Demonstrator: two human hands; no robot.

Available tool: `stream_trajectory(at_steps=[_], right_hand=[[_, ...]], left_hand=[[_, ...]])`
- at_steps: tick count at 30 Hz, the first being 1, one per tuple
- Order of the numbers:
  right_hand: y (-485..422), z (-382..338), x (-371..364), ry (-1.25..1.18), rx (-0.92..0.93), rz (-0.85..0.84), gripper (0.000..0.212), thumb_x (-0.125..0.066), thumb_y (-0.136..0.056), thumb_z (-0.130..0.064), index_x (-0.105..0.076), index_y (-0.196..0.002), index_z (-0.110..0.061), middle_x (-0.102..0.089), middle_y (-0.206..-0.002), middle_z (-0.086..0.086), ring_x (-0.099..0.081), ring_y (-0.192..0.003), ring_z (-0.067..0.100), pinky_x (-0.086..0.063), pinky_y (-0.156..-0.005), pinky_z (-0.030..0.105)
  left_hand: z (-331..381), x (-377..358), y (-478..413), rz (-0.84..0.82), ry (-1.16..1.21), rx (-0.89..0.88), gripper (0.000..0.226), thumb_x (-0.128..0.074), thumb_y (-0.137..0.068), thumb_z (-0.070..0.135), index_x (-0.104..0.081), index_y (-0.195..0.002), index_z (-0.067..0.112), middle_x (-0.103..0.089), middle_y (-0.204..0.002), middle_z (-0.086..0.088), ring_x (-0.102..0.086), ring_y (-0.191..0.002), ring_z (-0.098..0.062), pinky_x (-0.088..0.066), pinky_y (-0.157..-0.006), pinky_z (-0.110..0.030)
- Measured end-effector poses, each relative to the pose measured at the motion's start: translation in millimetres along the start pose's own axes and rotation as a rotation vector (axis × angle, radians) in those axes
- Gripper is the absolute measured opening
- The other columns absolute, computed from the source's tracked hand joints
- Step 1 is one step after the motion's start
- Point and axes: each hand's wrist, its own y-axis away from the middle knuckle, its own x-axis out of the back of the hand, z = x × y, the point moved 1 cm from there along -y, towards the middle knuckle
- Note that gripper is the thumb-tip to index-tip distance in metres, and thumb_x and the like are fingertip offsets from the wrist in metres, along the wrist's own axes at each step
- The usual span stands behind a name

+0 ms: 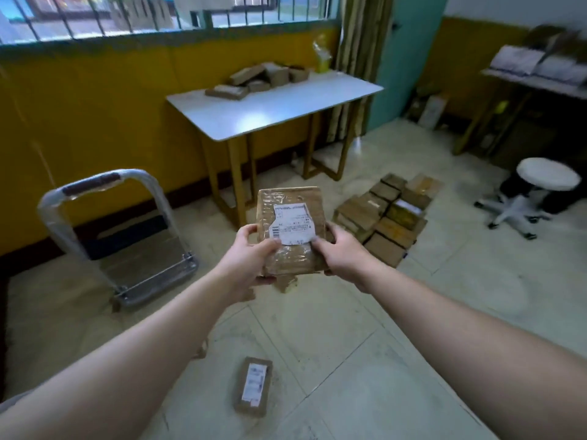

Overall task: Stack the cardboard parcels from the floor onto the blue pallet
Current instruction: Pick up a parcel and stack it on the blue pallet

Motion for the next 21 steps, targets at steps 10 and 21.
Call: stream_trajectory(at_steps=[10,21], right_hand=[[4,32,191,0.080,0.028,0.228,0.046,-0.049,-0.099,-0.036,-0.041,-0.143,-0.026,-0.054,-0.135,-0.002,-0.050,-0.118,0.018,-0.035,-0.091,0.024],[-106,91,316,0.033,-0.186,0.306,0.037,-0.046,-0.100,-0.035,-0.045,-0.137,-0.030,-0.060,-0.127,0.002,-0.059,-0.111,0.026,-0.048,-0.095,0.038]], left_hand=[[53,-190,-29,-0.159,-0.116,0.008,0.049,-0.068,-0.084,0.032,-0.039,-0.122,0.039,-0.067,-0.105,-0.005,-0.071,-0.083,-0.022,-0.058,-0.064,-0.042],[72,-333,-175,-0.316,-0.135,0.112,0.045,-0.066,-0.086,0.026,-0.038,-0.120,0.033,-0.067,-0.104,-0.007,-0.072,-0.077,-0.024,-0.058,-0.061,-0.044]])
